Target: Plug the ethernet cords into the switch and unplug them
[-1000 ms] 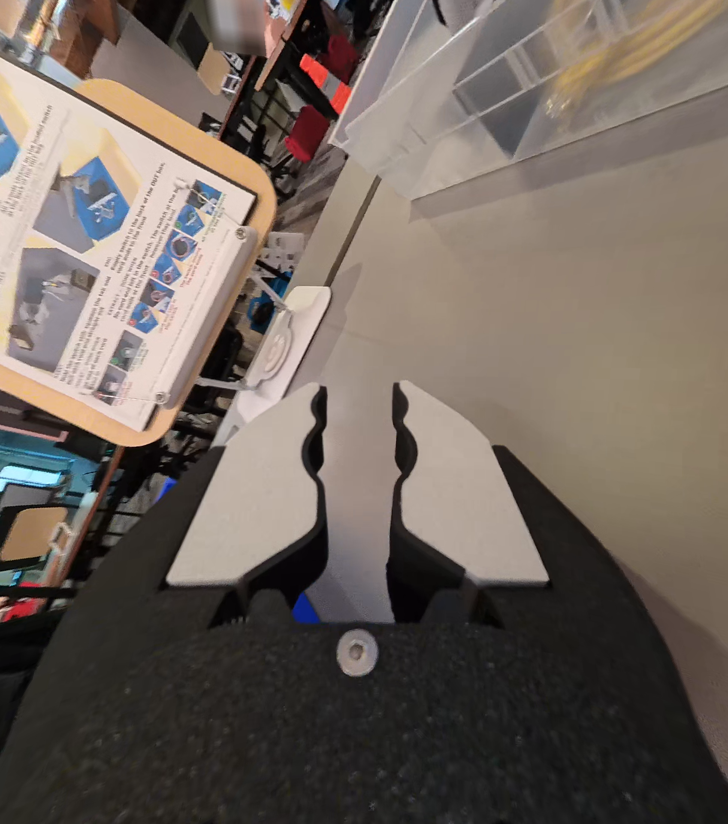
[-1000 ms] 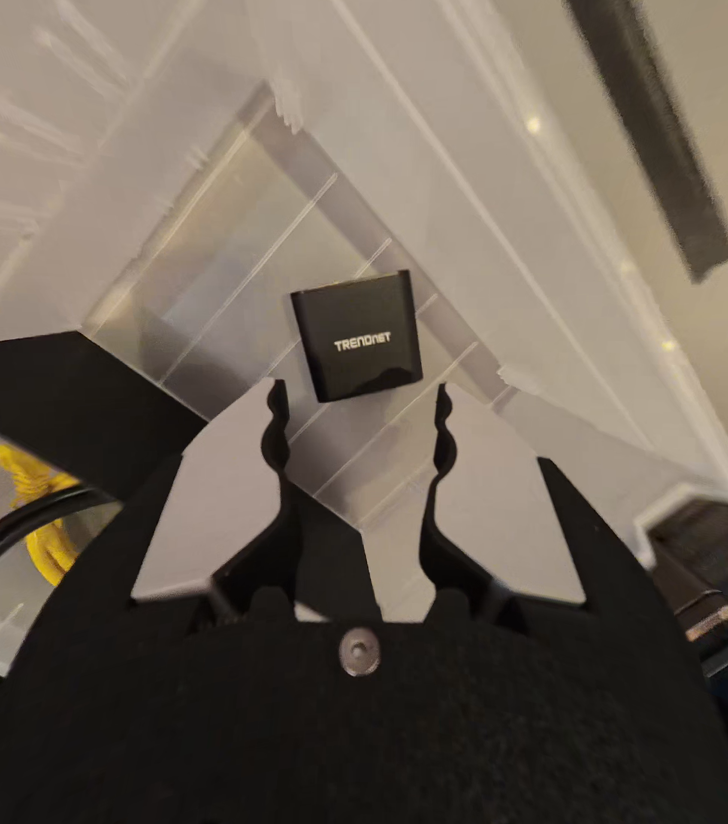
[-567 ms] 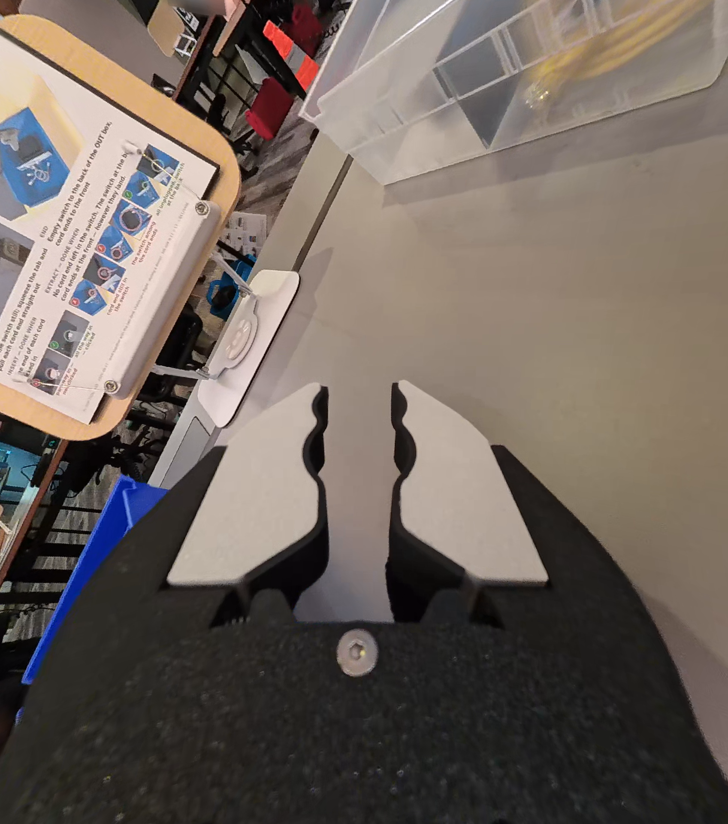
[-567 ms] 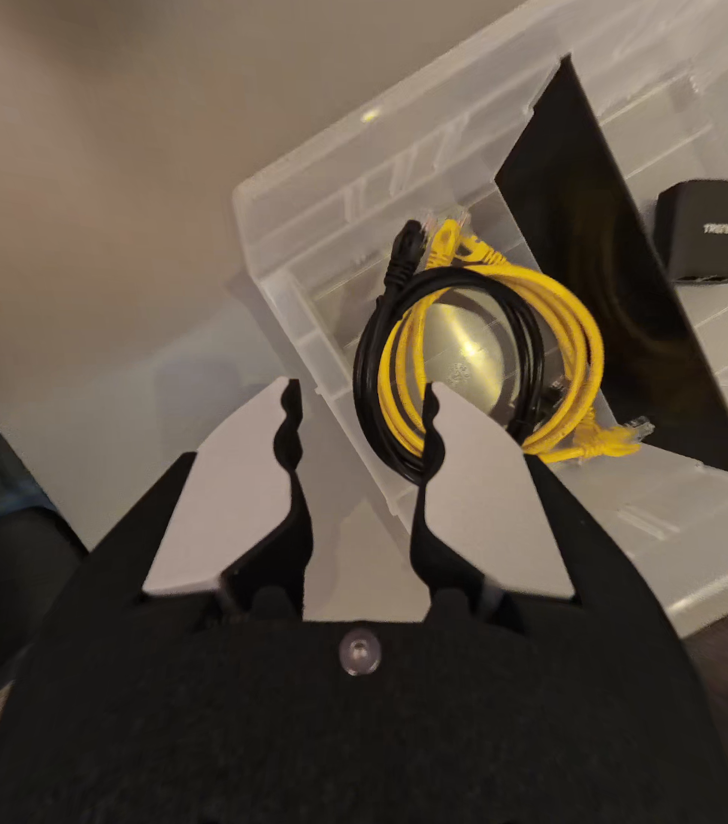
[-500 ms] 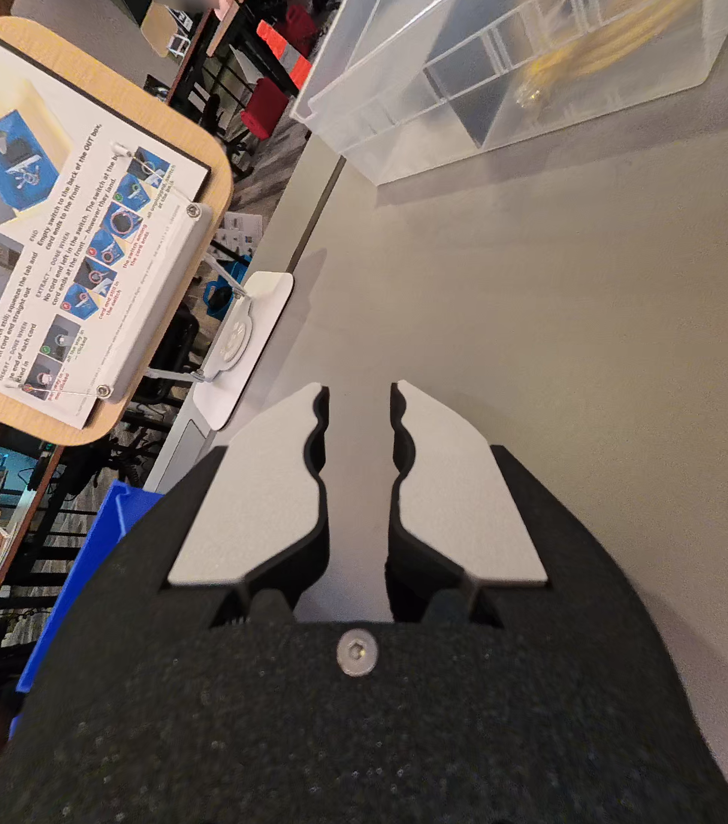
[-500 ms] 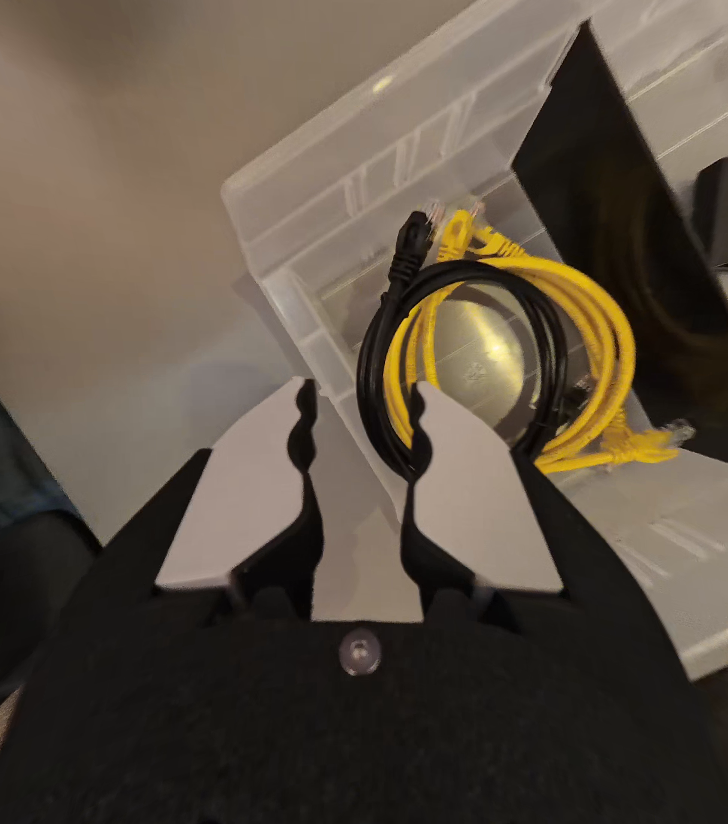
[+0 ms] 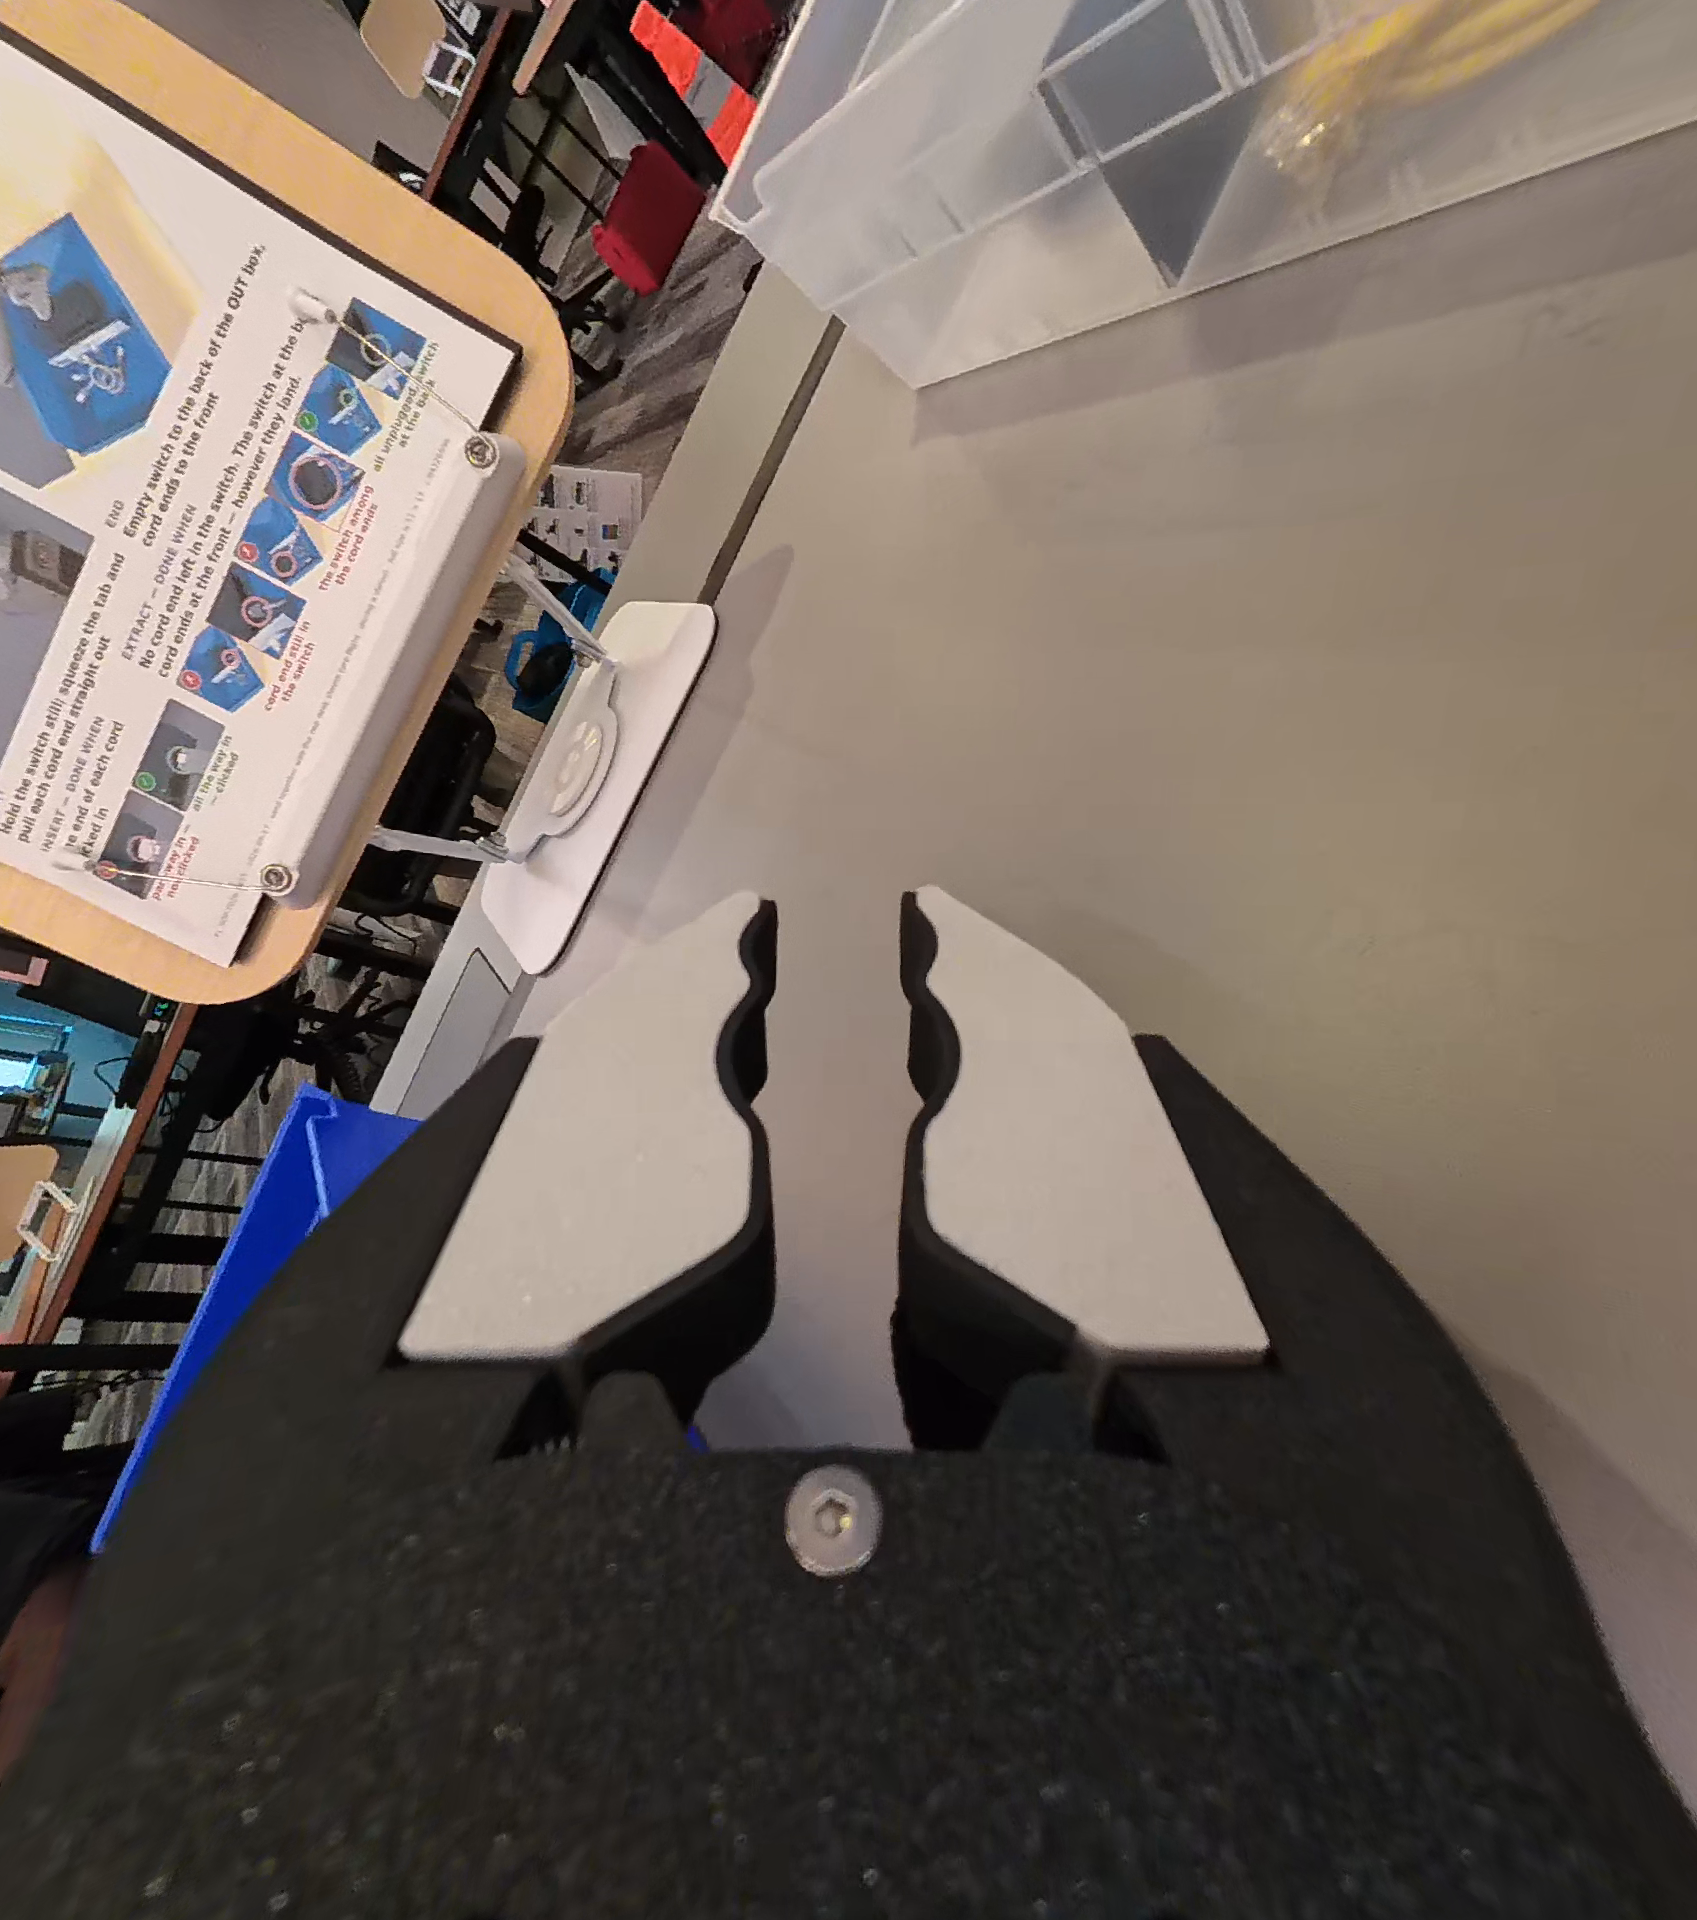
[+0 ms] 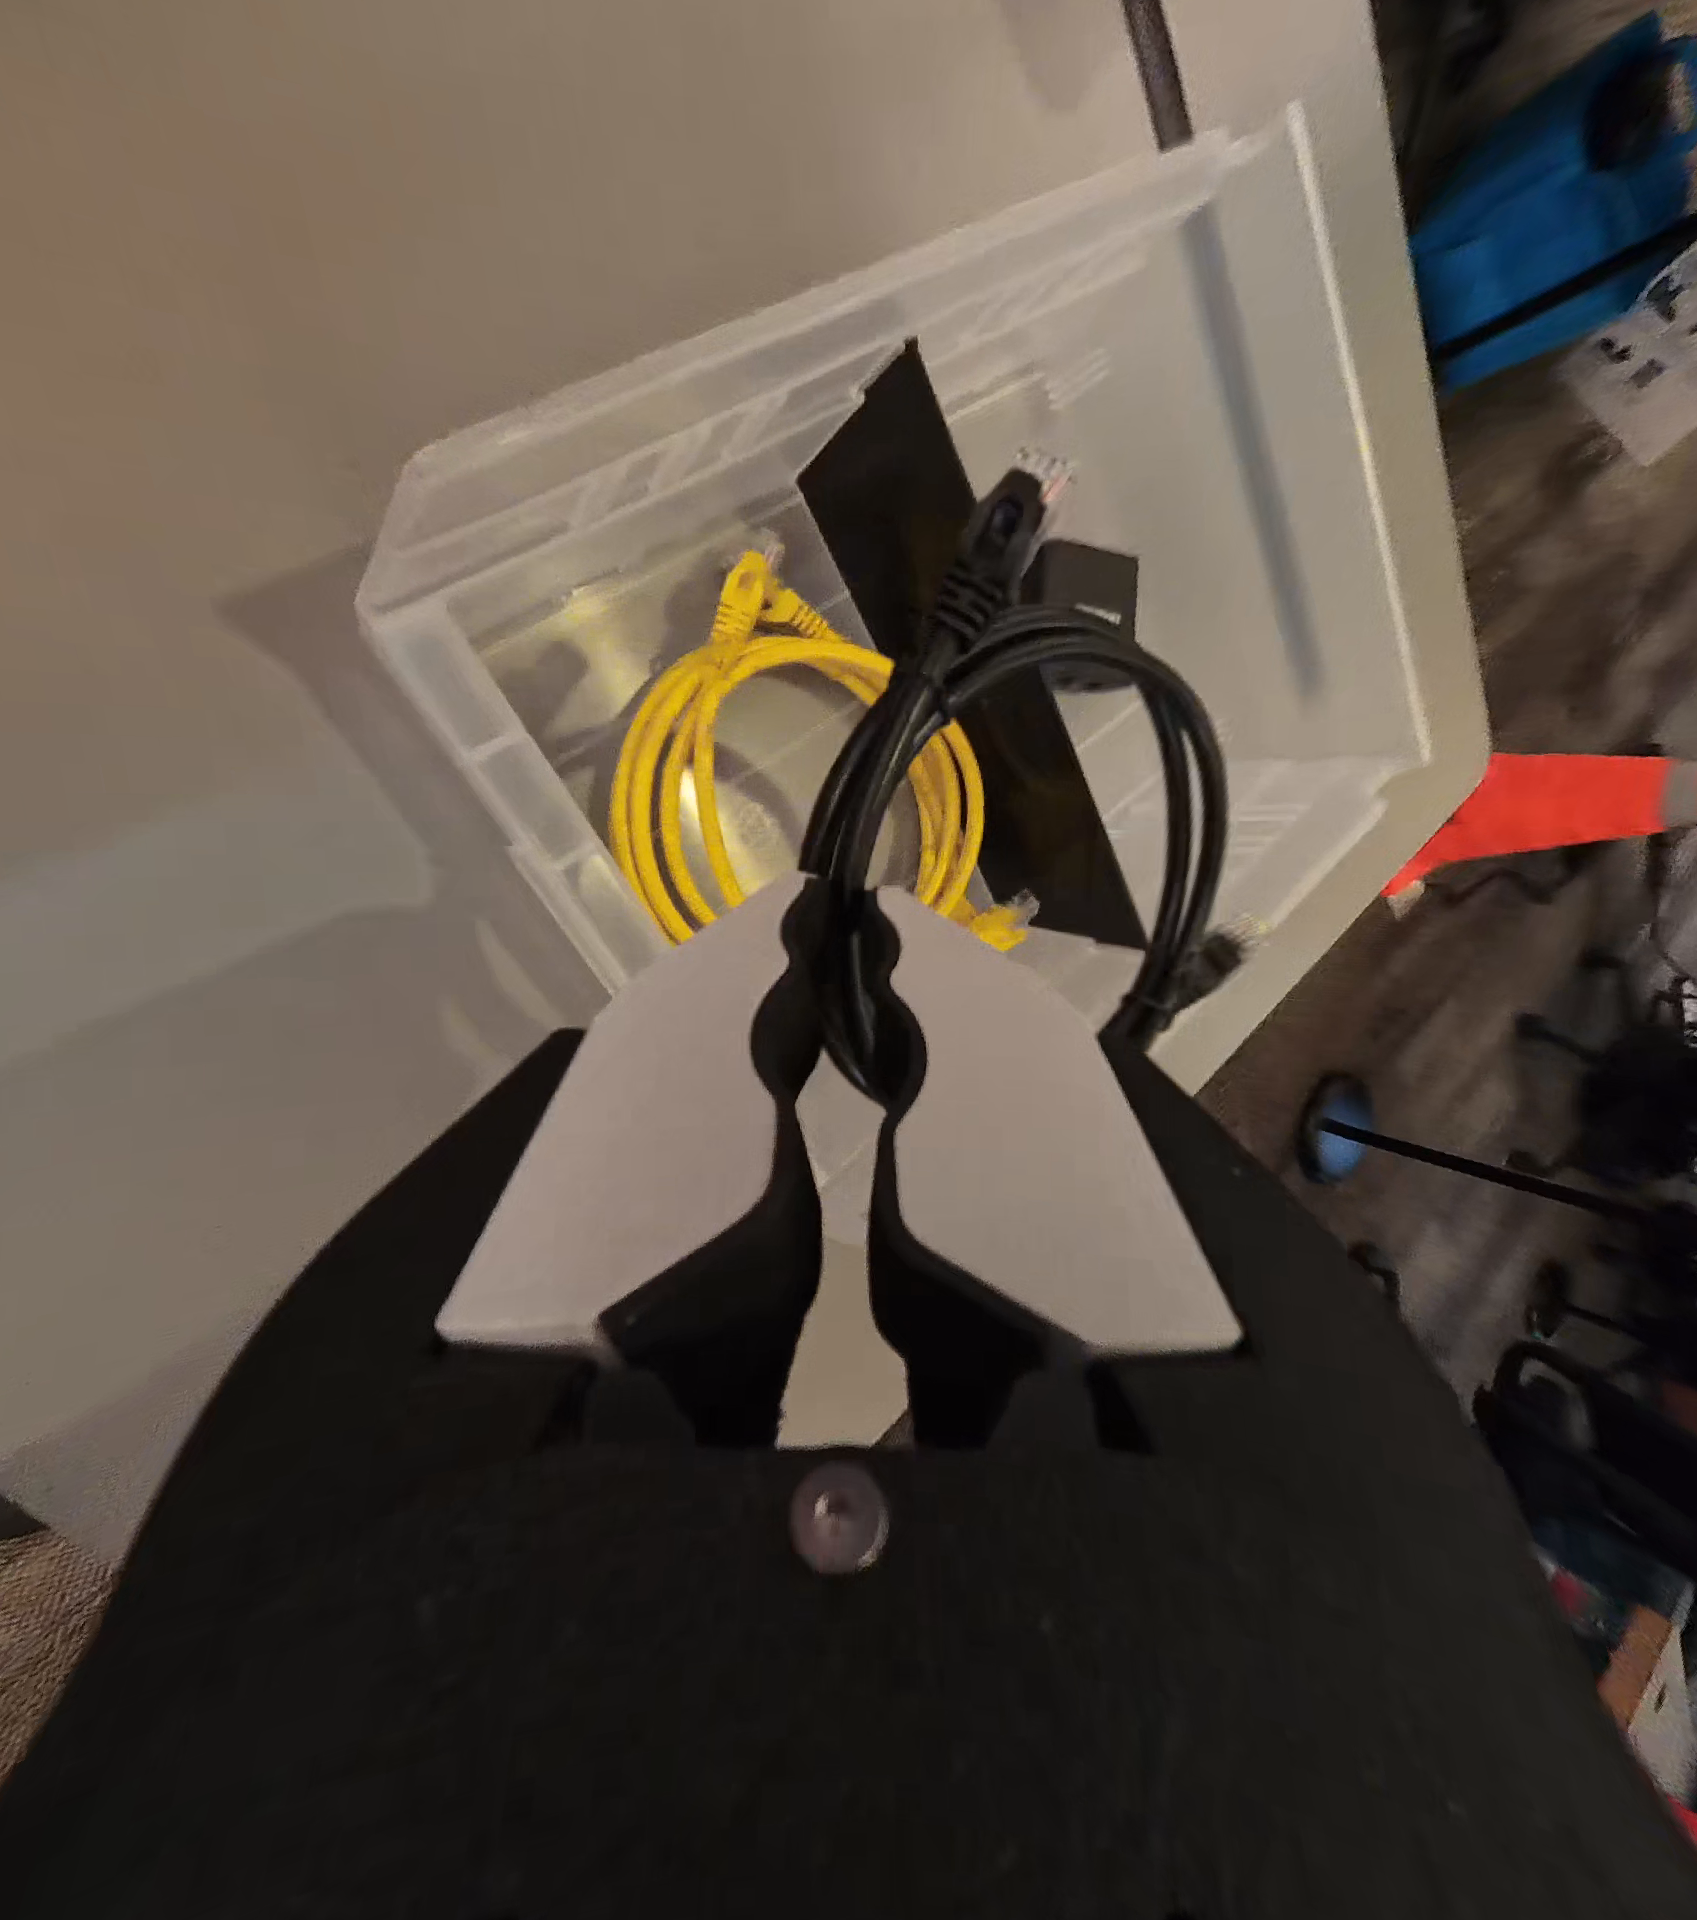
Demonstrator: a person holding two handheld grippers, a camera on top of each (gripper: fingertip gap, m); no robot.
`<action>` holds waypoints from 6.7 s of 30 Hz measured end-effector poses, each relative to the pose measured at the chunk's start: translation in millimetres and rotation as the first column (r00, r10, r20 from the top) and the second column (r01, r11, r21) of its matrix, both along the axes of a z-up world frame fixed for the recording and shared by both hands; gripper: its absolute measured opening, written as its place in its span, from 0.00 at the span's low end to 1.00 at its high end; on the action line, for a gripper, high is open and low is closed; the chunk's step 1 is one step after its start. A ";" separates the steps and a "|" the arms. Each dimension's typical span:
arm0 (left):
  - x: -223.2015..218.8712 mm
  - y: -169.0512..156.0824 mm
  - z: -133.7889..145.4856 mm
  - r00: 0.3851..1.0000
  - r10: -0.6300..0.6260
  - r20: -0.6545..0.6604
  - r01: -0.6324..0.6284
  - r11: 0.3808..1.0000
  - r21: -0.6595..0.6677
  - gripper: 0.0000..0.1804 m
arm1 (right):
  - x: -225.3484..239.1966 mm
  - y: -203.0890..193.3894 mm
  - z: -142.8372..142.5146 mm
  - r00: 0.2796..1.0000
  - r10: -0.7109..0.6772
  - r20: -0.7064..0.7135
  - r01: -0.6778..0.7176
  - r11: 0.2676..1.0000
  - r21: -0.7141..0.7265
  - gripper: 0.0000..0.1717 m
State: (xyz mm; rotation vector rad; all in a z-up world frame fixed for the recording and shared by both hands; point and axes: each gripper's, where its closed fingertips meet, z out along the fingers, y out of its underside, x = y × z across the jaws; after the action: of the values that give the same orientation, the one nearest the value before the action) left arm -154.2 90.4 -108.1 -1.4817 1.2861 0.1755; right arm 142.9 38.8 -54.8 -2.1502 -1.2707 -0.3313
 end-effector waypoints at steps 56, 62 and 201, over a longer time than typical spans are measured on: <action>-256.0 -122.6 -1.6 0.631 0.617 0.471 -0.444 0.784 -0.433 0.23 | -21.5 -42.6 -83.2 0.628 -0.364 -0.688 0.586 0.802 0.111 0.34; -227.2 -128.6 0.3 0.684 0.567 0.459 -0.389 0.816 -0.427 0.26 | -13.8 -48.0 -79.3 0.610 -0.359 -0.707 0.600 0.791 0.116 0.34; 42.8 -128.4 202.8 0.814 0.282 0.507 -0.279 0.957 -0.085 0.06 | -80.2 -47.6 153.1 0.527 -0.156 -0.835 0.571 0.793 0.212 0.03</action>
State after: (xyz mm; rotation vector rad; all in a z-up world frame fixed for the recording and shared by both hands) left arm -111.4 -38.0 94.7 -1.5816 0.6310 -0.0381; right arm 62.7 -8.8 98.3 -1.7578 -0.1488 0.1561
